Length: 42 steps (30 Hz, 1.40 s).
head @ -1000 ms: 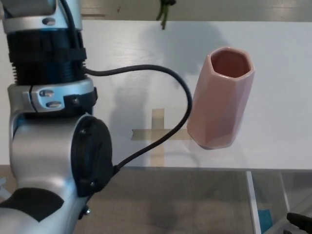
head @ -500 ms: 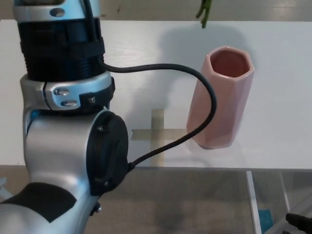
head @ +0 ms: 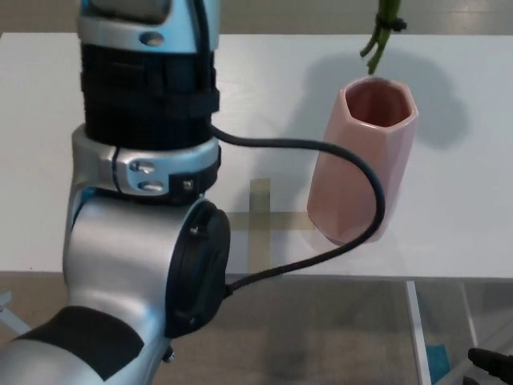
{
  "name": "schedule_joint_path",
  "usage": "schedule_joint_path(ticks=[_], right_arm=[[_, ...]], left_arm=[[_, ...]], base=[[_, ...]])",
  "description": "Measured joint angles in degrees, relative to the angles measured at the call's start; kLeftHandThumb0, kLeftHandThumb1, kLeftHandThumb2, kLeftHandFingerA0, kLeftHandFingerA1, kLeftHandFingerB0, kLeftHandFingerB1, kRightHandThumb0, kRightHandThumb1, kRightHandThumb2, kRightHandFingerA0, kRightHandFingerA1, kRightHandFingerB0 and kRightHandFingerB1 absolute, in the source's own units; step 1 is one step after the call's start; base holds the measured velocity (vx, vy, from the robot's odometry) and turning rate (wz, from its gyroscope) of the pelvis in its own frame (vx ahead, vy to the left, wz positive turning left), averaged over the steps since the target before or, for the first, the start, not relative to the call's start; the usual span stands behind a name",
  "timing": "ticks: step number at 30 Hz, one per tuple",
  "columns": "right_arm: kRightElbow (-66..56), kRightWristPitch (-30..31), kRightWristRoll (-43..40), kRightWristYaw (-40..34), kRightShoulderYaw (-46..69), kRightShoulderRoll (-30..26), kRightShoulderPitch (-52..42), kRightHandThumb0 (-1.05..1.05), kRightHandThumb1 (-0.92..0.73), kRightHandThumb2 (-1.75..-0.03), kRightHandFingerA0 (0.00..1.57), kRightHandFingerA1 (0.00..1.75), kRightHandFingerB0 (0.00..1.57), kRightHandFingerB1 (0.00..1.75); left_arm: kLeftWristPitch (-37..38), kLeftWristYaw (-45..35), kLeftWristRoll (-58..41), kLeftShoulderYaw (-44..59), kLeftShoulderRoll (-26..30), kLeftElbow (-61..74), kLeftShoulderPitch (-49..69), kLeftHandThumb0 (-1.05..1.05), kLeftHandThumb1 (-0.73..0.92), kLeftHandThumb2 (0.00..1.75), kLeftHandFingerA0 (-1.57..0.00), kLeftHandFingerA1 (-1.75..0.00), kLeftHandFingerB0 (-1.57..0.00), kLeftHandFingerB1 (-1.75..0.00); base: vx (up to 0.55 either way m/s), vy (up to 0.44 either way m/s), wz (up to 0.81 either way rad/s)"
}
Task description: Use the left hand to pick up the rose and then lift and insert it into the pink vase.
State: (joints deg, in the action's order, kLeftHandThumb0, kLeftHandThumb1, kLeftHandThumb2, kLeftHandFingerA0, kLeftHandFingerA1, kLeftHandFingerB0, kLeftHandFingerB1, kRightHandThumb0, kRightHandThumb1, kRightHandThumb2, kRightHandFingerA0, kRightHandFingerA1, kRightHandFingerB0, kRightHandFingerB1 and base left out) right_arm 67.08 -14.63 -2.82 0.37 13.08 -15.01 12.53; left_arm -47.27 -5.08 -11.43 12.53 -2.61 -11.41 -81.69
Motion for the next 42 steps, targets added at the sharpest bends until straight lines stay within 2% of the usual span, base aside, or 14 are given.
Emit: schedule_joint_path(ticks=[14,25,42], right_arm=[[-0.32,0.0,-0.01,0.18,-0.32,0.0,0.09,-0.23,-0.64,-0.59,0.58,0.49,0.58,0.48],[-0.22,0.0,0.01,0.39,-0.39,0.0,0.15,-0.22,-0.63,-0.59,0.59,0.5,0.58,0.48],[-0.23,0.01,-0.04,0.41,-0.41,0.01,0.7,-0.23,-0.64,-0.59,0.59,0.5,0.57,0.48]], left_arm=[[4.55,-0.07,0.07,-3.34,1.41,-4.37,3.51,-0.19,0.81,0.66,-1.01,-1.45,-0.75,-0.94],[7.38,-0.35,0.19,-6.01,2.1,-5.8,4.13,-0.19,0.81,0.65,-1.03,-1.43,-0.76,-0.99],[8.87,-0.18,0.19,-7.16,1.81,-6.12,4.04,-0.19,0.8,0.66,-0.99,-1.46,-0.78,-0.94]], base=[[0.0,0.0,0.0],[0.0,0.0,0.0],[0.0,0.0,0.0]])
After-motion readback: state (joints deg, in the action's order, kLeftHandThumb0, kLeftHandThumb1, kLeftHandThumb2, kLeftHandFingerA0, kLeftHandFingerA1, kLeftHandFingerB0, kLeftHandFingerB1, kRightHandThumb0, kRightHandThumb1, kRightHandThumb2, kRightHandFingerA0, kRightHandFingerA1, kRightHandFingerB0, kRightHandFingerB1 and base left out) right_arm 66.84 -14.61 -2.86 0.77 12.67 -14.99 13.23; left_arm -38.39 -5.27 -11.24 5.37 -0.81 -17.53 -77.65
